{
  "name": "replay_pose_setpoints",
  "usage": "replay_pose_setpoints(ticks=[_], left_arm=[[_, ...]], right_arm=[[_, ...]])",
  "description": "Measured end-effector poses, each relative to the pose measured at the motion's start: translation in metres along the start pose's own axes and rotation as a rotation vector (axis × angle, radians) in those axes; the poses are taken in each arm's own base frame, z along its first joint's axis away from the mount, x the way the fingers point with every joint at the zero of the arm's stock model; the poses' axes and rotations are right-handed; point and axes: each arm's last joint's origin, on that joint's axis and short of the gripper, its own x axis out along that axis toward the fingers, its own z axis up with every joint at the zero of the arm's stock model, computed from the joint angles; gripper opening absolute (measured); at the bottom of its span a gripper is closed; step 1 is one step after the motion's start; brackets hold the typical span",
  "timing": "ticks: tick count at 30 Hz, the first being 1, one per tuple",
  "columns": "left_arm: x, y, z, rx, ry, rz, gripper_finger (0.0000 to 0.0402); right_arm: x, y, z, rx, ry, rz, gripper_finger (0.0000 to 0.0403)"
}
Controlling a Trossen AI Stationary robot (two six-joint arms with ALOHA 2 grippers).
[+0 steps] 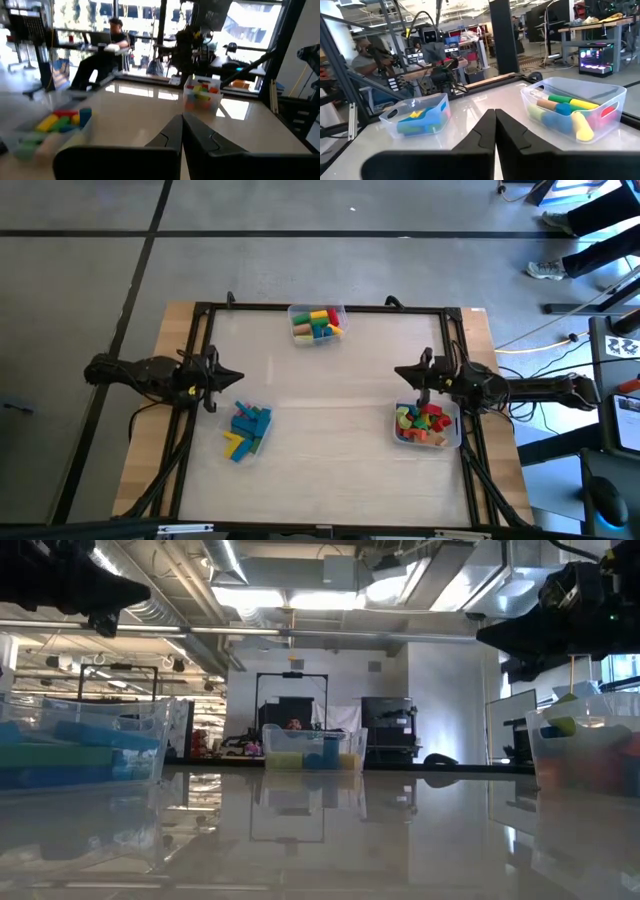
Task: Sort blocks by size
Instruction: Return to Home Position
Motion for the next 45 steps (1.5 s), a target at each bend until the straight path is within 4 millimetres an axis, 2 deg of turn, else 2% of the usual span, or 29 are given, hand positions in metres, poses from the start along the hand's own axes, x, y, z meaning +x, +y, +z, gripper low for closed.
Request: replay_pose_setpoints(ticks=[5, 11, 23, 32, 45], left_arm=[[0.004, -0.001, -0.011, -0.036, 0.004, -0.007, 0.0003], [0.015, -0.007, -0.042, -0.037, -0.041, -0.145, 0.0003], [0.017, -0.001, -0.042, 0.130, -0.045, -0.068, 0.0003], [0.018, 0.005, -0.041, 0.098, -0.050, 0.018, 0.0003], [0.019, 0.005, -0.042, 0.074, -0.041, 0.018, 0.0003]], right_arm=[[-0.005, 0.000, 0.003, 0.027, -0.027, 0.010, 0.0008], [-0.006, 0.000, 0.004, 0.024, -0.035, 0.016, 0.0008], [-0.006, -0.005, -0.004, 0.073, 0.020, -0.107, 0.0008], [-0.006, -0.005, -0.005, 0.068, 0.031, -0.108, 0.0008], [-0.006, 0.004, -0.002, -0.007, 0.045, 0.176, 0.0008]])
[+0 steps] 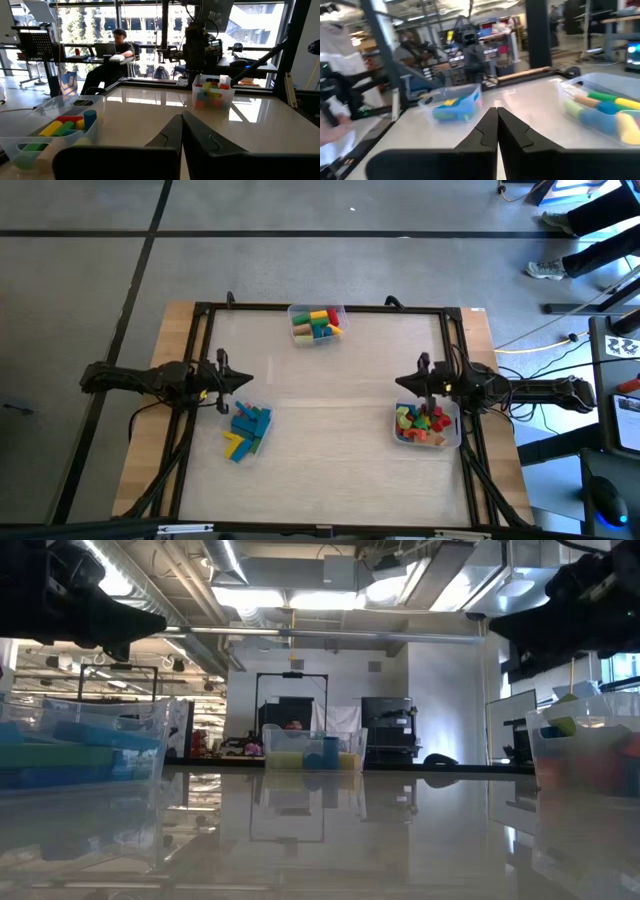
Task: Sort blocks by size
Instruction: Return to Home Position
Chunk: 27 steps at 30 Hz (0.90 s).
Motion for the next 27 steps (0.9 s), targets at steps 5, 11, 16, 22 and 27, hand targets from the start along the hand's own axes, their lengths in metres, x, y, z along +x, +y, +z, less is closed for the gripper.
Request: replay_pose_setpoints(ticks=[5, 11, 16, 22, 27], left_arm=[[0.000, 0.000, 0.000, 0.000, 0.000, 0.000, 0.0003], [0.000, 0.000, 0.000, 0.000, 0.000, 0.000, 0.0004], [0.000, 0.000, 0.000, 0.000, 0.000, 0.000, 0.0004], [0.000, 0.000, 0.000, 0.000, 0.001, 0.000, 0.0004], [0.000, 0.000, 0.000, 0.000, 0.000, 0.000, 0.0004]], right_arm=[[-0.001, -0.001, -0.005, -0.019, 0.053, -0.008, 0.0008], [-0.002, -0.003, -0.004, -0.026, 0.037, -0.076, 0.0008], [-0.008, -0.004, -0.011, -0.043, 0.104, -0.089, 0.0008], [-0.016, -0.003, -0.008, -0.021, 0.065, -0.074, 0.0008], [-0.018, -0.002, -0.005, -0.020, 0.031, -0.047, 0.0008]])
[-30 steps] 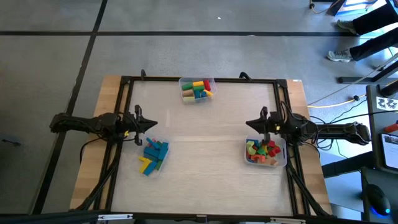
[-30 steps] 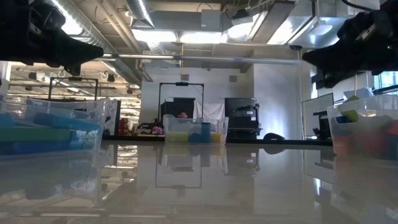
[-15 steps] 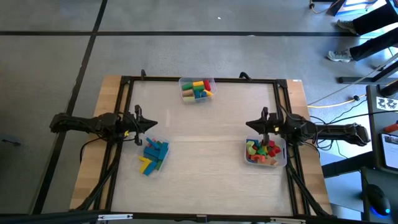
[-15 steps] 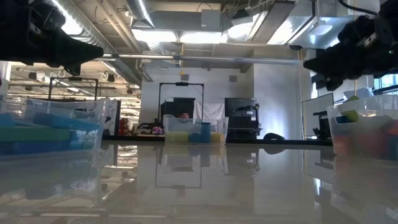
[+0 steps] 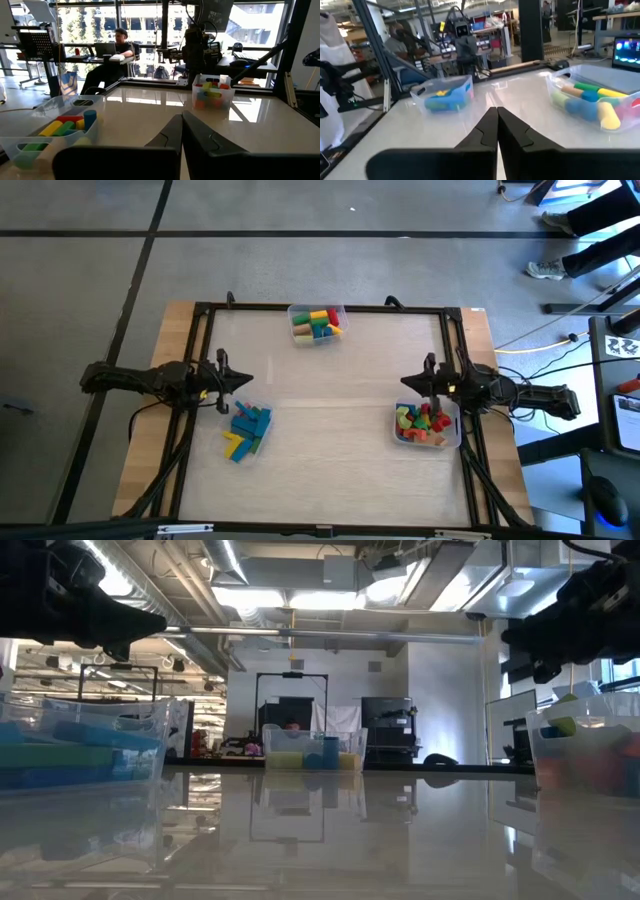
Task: Sort blocks by size
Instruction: Return to Home Position
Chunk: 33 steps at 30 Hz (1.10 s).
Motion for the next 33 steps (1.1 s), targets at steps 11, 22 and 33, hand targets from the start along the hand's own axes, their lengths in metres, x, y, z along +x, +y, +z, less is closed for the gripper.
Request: replay_pose_setpoints(ticks=[11, 22, 33], left_arm=[[0.0000, 0.0000, -0.0001, 0.000, 0.001, 0.000, 0.0004], [0.0000, 0.0000, 0.0000, 0.000, 0.000, 0.000, 0.0004], [0.0000, 0.0000, 0.0000, 0.000, 0.000, 0.000, 0.0004]], right_arm=[[0.0006, 0.0002, -0.0012, 0.030, 0.017, 0.013, 0.0008], [0.0006, 0.0002, -0.0014, 0.031, 0.019, 0.012, 0.0008], [0.0006, 0.0002, -0.0015, 0.032, 0.019, 0.012, 0.0008]])
